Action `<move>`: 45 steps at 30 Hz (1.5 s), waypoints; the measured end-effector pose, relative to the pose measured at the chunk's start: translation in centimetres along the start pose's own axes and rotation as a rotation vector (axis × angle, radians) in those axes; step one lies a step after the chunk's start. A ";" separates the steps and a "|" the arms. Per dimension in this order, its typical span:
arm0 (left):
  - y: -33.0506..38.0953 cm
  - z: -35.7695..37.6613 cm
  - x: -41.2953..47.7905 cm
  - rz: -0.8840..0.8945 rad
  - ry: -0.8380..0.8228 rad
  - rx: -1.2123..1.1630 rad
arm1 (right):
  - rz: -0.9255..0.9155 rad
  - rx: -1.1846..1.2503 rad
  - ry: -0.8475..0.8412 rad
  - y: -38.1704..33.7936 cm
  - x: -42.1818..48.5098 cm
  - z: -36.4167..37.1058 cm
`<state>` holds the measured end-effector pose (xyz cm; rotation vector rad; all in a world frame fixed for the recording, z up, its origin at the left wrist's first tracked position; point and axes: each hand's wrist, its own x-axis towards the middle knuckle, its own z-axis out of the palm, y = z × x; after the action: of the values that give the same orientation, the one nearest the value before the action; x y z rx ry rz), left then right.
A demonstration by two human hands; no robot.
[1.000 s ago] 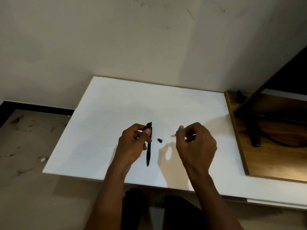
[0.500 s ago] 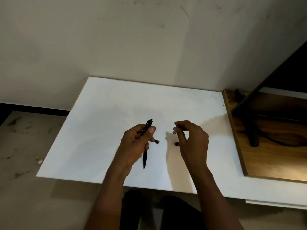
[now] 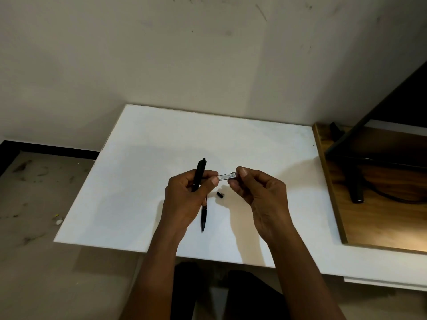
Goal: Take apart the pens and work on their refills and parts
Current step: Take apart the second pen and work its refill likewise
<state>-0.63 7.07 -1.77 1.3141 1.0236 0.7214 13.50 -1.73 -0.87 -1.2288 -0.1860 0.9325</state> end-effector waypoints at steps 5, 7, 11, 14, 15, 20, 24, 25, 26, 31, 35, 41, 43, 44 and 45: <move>0.1 -0.1 0.1 0.029 0.085 -0.025 | 0.172 0.074 -0.032 0.0 0.0 0.0; 0.2 0.0 0.0 0.035 0.103 -0.027 | 0.210 0.094 -0.044 0.0 0.0 0.0; 0.2 -0.1 0.1 0.036 0.129 0.003 | 0.238 0.105 -0.061 -0.1 0.2 -0.2; 0.2 -0.2 0.1 0.033 0.144 0.012 | 0.255 0.109 -0.080 -0.1 0.2 -0.3; 0.2 -0.2 0.1 0.031 0.147 0.011 | 0.260 0.110 -0.088 -0.1 0.2 -0.3; 0.3 -0.2 0.0 0.019 0.172 -0.001 | 0.276 0.136 -0.111 -0.2 0.2 -0.2; 0.5 -0.1 -0.1 0.048 0.180 0.009 | 0.280 0.134 -0.119 -0.2 0.2 -0.3; 0.5 -0.1 -0.1 0.068 0.182 0.034 | 0.283 0.129 -0.123 -0.2 0.2 -0.3; 0.5 -0.1 -0.2 0.094 0.185 0.072 | 0.286 0.124 -0.125 -0.1 0.2 -0.3; 0.8 0.0 -0.3 0.174 0.186 0.120 | 0.289 0.119 -0.117 0.2 0.2 -0.2; 0.9 0.0 -0.4 0.169 0.175 0.112 | 0.298 0.120 -0.132 0.2 0.3 -0.2; 1.1 0.0 -0.4 0.158 0.173 0.065 | 0.297 0.120 -0.157 0.3 0.3 -0.1; 1.1 0.0 -0.4 0.158 0.177 0.069 | 0.301 0.116 -0.161 0.4 0.3 -0.2; 1.1 0.0 -0.5 0.154 0.182 0.065 | 0.303 0.115 -0.163 0.5 0.3 -0.2; 1.1 0.0 -0.5 0.151 0.185 0.060 | 0.304 0.116 -0.167 0.5 0.3 -0.2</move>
<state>-0.67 6.79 -0.59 1.4073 1.1084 0.9468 13.58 -1.61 -1.48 -1.0898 -0.0757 1.2940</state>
